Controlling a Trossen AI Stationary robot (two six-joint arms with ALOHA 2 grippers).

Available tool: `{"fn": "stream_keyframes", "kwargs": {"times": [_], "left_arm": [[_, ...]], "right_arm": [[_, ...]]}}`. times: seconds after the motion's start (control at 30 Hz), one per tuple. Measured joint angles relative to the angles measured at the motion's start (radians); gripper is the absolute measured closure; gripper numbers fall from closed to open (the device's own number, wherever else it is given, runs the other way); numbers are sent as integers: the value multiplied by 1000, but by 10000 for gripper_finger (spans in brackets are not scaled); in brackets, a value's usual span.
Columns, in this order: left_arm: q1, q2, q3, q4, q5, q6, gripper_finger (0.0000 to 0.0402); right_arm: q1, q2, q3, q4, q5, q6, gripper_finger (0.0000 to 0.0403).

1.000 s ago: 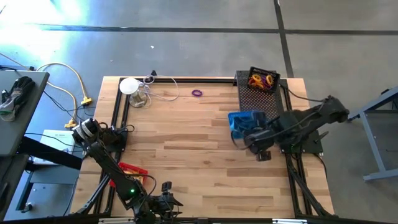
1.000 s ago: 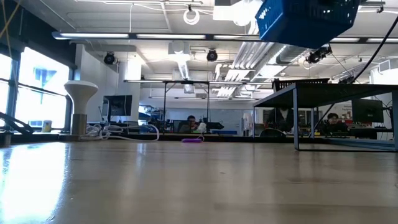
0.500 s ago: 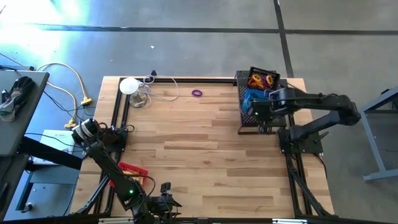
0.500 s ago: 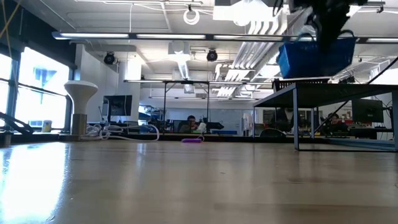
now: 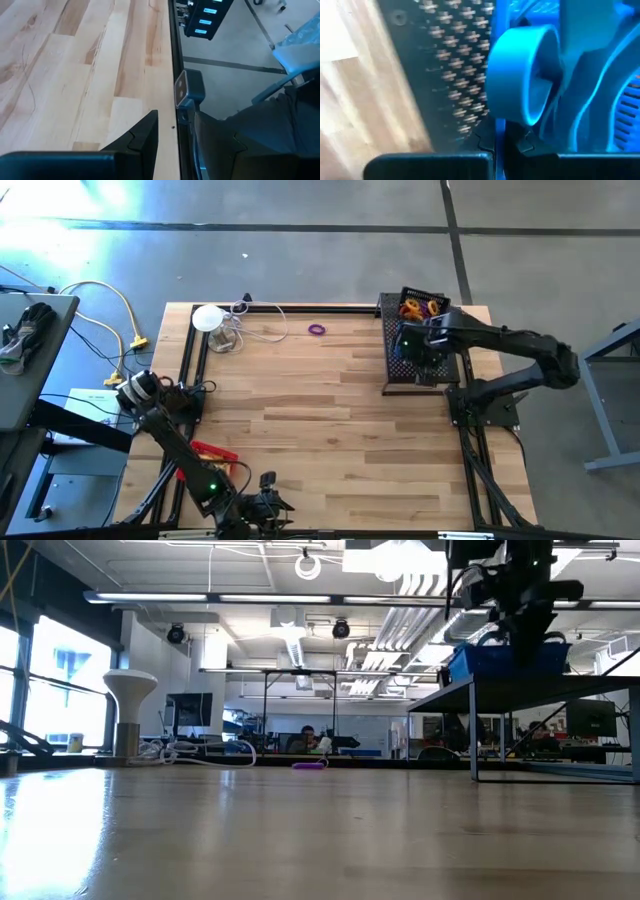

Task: Pick & Place Office Desk Supplies
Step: Put the blue bin on the shelf

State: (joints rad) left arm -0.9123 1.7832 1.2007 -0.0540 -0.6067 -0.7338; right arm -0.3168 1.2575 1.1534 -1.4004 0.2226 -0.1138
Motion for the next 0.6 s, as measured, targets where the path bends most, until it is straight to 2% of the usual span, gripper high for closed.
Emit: {"fn": "stream_keyframes", "kwargs": {"times": [0.3, 0.6], "left_arm": [[32, 0, 0, 10, -1, -23, 277], [42, 0, 0, 10, -1, -20, 277]], "right_arm": [[-131, 4, -5, 58, 35, -137, 400], [-162, 4, -9, 38, 39, -249, 400]]}}
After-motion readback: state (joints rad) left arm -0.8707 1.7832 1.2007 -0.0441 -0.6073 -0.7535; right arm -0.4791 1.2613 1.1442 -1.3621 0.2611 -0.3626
